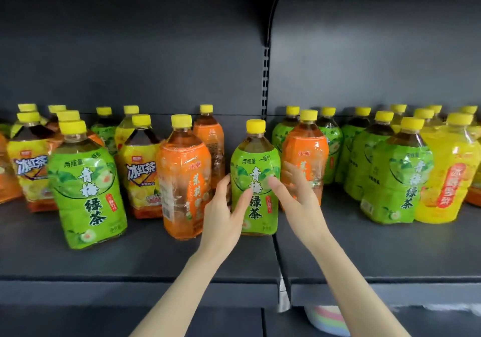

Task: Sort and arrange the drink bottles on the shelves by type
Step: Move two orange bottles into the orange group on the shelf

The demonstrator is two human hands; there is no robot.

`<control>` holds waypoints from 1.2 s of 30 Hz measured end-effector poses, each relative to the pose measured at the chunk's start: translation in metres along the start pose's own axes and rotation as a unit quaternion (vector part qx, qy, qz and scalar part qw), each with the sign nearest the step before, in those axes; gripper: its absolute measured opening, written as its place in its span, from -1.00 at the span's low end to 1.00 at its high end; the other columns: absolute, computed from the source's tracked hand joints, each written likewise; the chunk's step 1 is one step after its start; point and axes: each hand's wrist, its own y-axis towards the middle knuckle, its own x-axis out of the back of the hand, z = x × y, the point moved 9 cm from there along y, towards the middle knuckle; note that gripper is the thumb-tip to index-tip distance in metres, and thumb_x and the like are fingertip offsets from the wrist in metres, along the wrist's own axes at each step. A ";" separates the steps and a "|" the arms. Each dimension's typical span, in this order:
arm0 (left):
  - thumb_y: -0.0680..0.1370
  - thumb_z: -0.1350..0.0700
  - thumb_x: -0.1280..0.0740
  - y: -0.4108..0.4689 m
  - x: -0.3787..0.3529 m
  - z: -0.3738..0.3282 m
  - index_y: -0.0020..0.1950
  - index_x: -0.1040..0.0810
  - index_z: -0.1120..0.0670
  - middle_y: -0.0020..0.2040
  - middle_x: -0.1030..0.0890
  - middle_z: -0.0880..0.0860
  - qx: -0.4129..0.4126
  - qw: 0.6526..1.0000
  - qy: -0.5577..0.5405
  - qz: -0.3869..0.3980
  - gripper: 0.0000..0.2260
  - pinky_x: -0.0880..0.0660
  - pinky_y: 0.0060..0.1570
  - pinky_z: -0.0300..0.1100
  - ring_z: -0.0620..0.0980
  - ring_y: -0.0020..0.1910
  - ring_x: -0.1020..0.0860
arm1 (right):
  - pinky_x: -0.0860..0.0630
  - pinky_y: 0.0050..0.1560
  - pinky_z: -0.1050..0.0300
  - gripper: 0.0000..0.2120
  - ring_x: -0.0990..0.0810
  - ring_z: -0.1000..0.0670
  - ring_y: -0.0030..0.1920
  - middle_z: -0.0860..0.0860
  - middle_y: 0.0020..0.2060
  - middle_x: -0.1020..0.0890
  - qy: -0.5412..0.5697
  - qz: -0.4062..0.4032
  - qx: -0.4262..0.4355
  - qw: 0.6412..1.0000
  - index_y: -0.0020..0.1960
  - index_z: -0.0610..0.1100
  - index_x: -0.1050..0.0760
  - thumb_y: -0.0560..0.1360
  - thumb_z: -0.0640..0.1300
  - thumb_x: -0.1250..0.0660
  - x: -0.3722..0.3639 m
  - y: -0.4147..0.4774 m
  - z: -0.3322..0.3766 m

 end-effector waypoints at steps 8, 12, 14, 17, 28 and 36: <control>0.53 0.05 -0.33 -0.002 0.006 0.004 0.43 -0.35 0.04 0.25 -0.54 -0.10 -0.035 0.999 -0.029 0.024 -0.52 -0.50 0.13 -0.31 -0.24 0.20 -0.50 | -0.51 0.25 -0.04 -0.45 -0.58 0.07 0.22 0.07 0.22 -0.59 0.053 0.009 -0.002 0.999 0.42 0.03 -0.32 0.49 0.18 -0.27 -0.023 0.009 -0.015; 0.53 0.07 -0.34 -0.009 0.022 -0.002 0.33 -0.48 0.09 0.17 -0.58 -0.03 -0.077 0.996 0.040 -0.023 -0.63 -0.56 -0.04 -0.35 -0.15 0.11 -0.56 | -0.53 0.24 -0.02 -0.48 -0.58 0.12 0.20 0.10 0.18 -0.60 0.047 -0.012 0.012 0.999 0.40 -0.02 -0.32 0.51 0.16 -0.23 -0.030 0.011 -0.012; 0.53 0.04 -0.35 -0.020 0.042 -0.014 0.18 -0.57 0.12 0.01 -0.61 0.00 -0.127 0.983 0.089 -0.099 -0.73 -0.55 -0.20 -0.38 -0.13 -0.06 -0.59 | -0.54 0.21 0.04 -0.45 -0.58 0.15 0.18 0.10 0.18 -0.60 0.050 -0.022 0.016 0.998 0.40 -0.04 -0.33 0.47 0.16 -0.22 -0.030 0.011 -0.012; 0.47 -0.02 -0.34 -0.040 0.078 -0.021 0.12 -0.50 0.14 0.03 -0.50 0.09 -0.146 0.951 0.126 -0.241 -0.68 -0.45 -0.06 -0.30 -0.05 0.01 -0.49 | -0.54 0.18 0.11 -0.43 -0.58 0.18 0.17 0.12 0.18 -0.60 0.046 -0.037 0.023 0.998 0.41 -0.03 -0.33 0.46 0.17 -0.22 -0.030 0.009 -0.012; 0.31 -0.23 -0.45 -0.004 0.090 0.038 0.45 -0.20 0.07 0.34 -0.41 0.06 0.067 0.973 0.070 -0.211 -0.16 -0.40 0.23 0.01 0.06 0.31 -0.39 | -0.53 0.24 0.03 -0.39 -0.57 0.15 0.19 0.12 0.19 -0.59 0.024 -0.057 0.028 0.998 0.42 -0.03 -0.32 0.44 0.19 -0.22 -0.032 0.010 -0.009; 0.29 -0.20 -0.42 -0.004 0.064 0.034 0.42 -0.19 -0.09 0.29 -0.42 -0.10 0.059 0.990 -0.057 -0.112 -0.23 -0.50 0.15 -0.11 -0.10 0.23 -0.46 | -0.41 0.34 -0.14 -0.28 -0.42 0.04 0.35 0.13 0.33 -0.46 -0.037 -0.087 0.016 0.995 0.42 0.13 -0.30 0.37 0.44 -0.27 -0.015 0.012 -0.015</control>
